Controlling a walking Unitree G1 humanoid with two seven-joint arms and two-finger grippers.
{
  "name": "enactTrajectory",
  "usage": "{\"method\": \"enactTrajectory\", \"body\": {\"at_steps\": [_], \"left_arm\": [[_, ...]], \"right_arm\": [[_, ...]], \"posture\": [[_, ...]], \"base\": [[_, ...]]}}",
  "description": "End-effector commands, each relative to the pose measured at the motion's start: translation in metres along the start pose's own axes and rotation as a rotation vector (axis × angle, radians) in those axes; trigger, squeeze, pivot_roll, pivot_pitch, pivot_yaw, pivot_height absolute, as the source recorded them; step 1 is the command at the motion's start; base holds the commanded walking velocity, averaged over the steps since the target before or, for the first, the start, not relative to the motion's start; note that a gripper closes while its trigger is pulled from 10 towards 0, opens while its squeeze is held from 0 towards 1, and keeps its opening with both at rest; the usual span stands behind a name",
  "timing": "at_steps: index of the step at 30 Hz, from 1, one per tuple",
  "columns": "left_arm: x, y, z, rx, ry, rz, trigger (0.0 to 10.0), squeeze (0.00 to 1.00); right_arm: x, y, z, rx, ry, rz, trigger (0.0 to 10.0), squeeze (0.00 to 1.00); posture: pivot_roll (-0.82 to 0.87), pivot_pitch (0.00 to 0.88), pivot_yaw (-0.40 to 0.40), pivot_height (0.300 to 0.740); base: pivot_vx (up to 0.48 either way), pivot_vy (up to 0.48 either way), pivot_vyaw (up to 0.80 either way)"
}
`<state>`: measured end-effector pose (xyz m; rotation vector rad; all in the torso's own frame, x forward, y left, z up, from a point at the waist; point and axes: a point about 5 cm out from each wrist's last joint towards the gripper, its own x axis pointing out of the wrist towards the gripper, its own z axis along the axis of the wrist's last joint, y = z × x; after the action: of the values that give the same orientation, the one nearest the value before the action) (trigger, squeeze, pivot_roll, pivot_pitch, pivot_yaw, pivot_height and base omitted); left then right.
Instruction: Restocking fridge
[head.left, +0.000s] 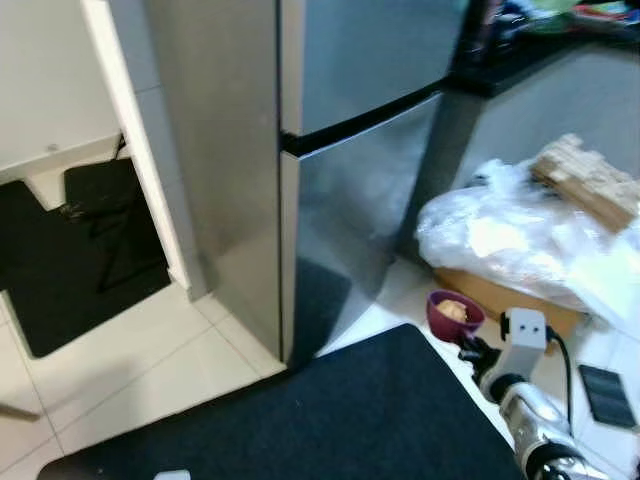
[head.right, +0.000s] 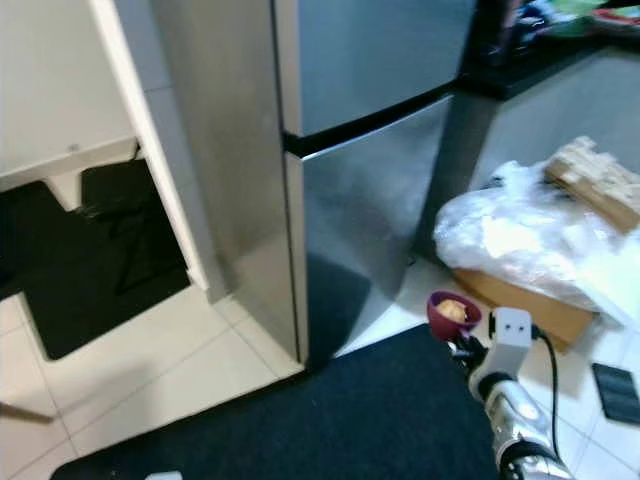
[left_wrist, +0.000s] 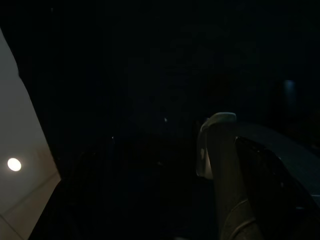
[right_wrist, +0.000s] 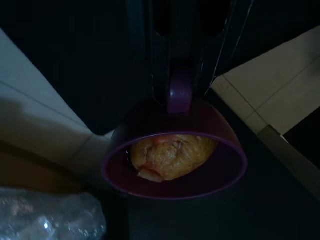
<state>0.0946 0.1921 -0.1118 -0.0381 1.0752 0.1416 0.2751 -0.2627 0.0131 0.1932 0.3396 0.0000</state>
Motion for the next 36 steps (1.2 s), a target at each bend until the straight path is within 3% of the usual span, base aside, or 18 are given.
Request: {"method": "enactTrajectory", "body": {"at_steps": [1,7,13,19,23,36], "left_arm": [[-0.002,-0.001,-0.009,-0.002,0.045,0.002,10.0,0.00],[-0.002,-0.001,-0.011,0.002,0.064,0.008,10.0,0.00],[-0.002,-0.001,-0.013,0.004,0.083,0.011,10.0,0.00],[-0.002,0.000,-0.012,-0.086,0.051,0.042,10.0,0.00],[-0.002,0.001,-0.011,-0.124,0.032,0.064,10.0,0.00],[-0.002,0.001,-0.009,-0.113,0.025,0.050,10.0,0.00]], "right_arm": [[0.000,-0.002,0.004,-0.013,-0.016,-0.007,10.0,0.00],[-0.001,-0.002,0.001,-0.033,-0.004,-0.014,10.0,0.00],[-0.004,-0.013,0.001,-0.055,-0.001,-0.121,10.0,0.00],[-0.006,-0.018,0.002,-0.062,-0.001,-0.158,10.0,0.00],[-0.006,-0.018,0.003,-0.064,-0.002,-0.166,10.0,0.00],[-0.006,-0.022,0.005,-0.056,-0.010,-0.201,10.0,0.00]], "posture": [[0.03,0.000,0.022,0.739],[0.03,0.000,0.022,0.739],[0.03,0.000,0.022,0.739],[0.03,0.000,0.022,0.739],[0.03,0.000,0.023,0.739],[0.03,0.000,0.026,0.739]], "base": [[0.000,0.000,0.00],[0.000,0.000,0.00],[0.000,0.000,0.00],[0.000,0.000,0.00],[0.304,0.000,0.00],[0.386,0.000,0.00]]}}
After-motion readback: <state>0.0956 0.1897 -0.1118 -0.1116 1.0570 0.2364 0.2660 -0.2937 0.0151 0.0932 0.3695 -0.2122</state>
